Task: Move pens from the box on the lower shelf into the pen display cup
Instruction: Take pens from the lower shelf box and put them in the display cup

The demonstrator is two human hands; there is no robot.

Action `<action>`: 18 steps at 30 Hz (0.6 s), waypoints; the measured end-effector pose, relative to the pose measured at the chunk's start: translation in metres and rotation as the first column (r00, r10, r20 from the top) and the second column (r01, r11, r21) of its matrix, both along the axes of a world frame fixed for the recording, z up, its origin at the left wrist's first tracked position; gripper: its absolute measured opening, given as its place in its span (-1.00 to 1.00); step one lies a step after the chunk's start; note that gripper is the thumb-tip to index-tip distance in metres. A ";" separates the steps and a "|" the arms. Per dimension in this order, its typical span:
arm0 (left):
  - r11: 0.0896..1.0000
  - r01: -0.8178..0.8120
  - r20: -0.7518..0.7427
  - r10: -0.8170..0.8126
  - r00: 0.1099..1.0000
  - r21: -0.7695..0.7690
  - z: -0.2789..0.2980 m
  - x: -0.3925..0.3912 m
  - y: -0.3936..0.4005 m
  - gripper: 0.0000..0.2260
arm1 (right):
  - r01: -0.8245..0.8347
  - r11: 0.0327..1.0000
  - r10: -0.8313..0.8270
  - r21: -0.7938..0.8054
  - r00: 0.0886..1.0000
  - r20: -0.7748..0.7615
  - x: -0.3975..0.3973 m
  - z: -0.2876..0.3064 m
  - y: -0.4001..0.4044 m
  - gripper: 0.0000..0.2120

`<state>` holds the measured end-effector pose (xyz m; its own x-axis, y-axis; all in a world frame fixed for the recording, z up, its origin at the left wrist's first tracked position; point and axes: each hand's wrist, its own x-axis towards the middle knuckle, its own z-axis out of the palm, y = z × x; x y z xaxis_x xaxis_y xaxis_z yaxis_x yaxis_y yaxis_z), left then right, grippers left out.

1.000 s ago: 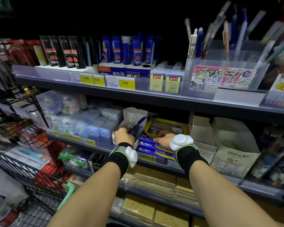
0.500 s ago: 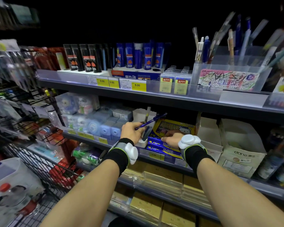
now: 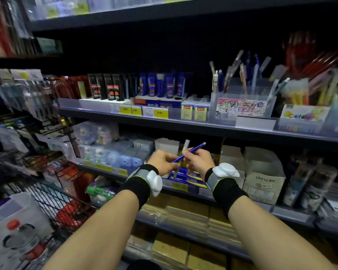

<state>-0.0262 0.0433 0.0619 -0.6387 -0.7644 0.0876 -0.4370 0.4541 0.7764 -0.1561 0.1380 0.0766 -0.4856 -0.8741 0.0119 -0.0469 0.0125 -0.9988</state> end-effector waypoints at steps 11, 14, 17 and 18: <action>0.996 0.039 -0.113 -0.047 0.993 -0.076 0.079 -0.007 0.038 -0.85 | -0.017 0.996 -0.006 -0.084 0.965 -0.262 -0.004 0.082 0.048 -0.88; 0.982 0.050 -0.122 -0.073 0.990 -0.183 0.102 -0.016 0.046 -0.86 | 0.001 0.981 -0.055 -0.193 0.959 -0.276 -0.011 0.115 0.058 -0.84; 0.979 0.025 -0.210 -0.068 0.975 -0.202 0.121 -0.025 0.051 -0.86 | 0.089 0.941 -0.182 -0.327 0.946 -0.268 -0.024 0.147 0.068 -0.90; 0.979 0.009 -0.262 -0.063 0.963 -0.203 0.130 -0.027 0.054 -0.83 | 0.113 0.919 -0.224 -0.377 0.938 -0.266 -0.031 0.157 0.073 -0.89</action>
